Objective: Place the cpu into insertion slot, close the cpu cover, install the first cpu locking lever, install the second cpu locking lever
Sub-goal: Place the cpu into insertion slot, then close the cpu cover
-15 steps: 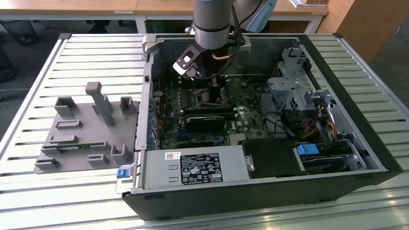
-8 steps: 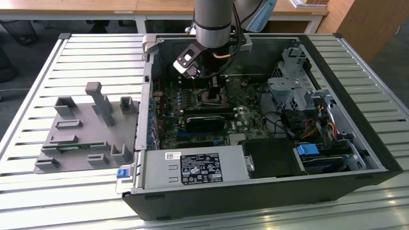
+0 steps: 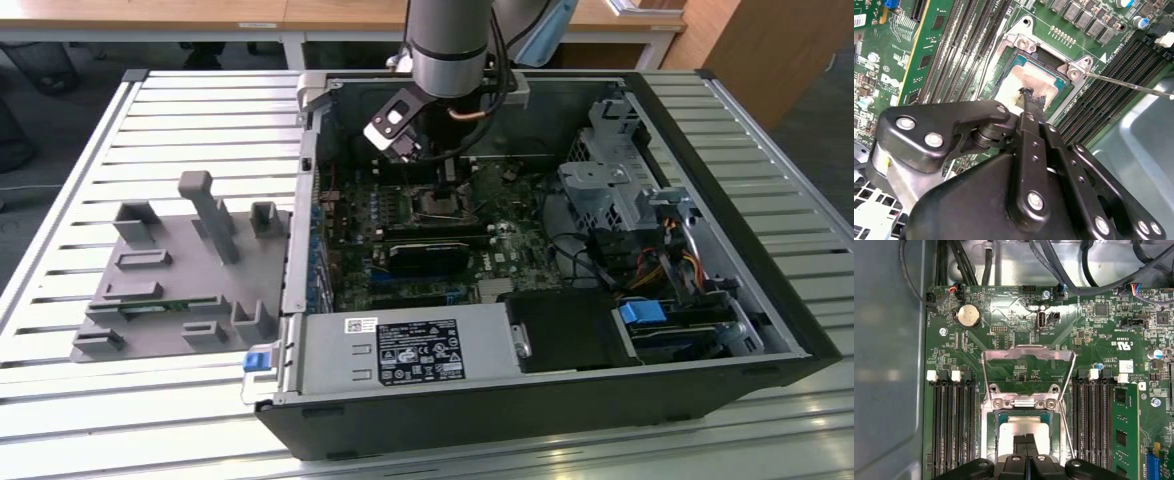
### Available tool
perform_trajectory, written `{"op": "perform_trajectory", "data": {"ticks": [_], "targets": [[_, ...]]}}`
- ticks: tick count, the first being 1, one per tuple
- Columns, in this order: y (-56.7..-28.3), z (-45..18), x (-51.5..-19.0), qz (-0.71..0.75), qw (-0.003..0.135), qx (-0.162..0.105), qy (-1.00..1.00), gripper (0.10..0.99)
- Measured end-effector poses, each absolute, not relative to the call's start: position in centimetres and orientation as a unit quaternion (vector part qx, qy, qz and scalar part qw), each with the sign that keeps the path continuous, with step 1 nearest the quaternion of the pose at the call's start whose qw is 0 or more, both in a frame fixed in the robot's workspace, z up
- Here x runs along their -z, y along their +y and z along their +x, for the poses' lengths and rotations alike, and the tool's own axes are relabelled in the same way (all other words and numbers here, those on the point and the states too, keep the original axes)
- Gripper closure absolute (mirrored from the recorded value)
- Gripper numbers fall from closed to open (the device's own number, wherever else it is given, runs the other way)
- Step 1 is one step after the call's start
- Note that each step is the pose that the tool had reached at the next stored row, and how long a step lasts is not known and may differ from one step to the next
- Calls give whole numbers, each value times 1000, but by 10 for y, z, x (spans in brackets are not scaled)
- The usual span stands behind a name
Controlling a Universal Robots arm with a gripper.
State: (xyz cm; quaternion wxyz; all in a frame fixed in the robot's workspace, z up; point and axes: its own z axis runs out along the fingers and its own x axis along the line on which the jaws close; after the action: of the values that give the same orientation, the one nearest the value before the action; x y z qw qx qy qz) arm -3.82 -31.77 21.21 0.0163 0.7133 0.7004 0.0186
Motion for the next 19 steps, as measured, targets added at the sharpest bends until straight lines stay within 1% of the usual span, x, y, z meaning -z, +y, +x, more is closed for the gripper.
{"op": "perform_trajectory", "data": {"ticks": [1, 19], "targets": [[-318, -38, -212, 713, 16, -18, 700, 980], [-318, -38, -225, 713, 15, -18, 700, 980]]}}
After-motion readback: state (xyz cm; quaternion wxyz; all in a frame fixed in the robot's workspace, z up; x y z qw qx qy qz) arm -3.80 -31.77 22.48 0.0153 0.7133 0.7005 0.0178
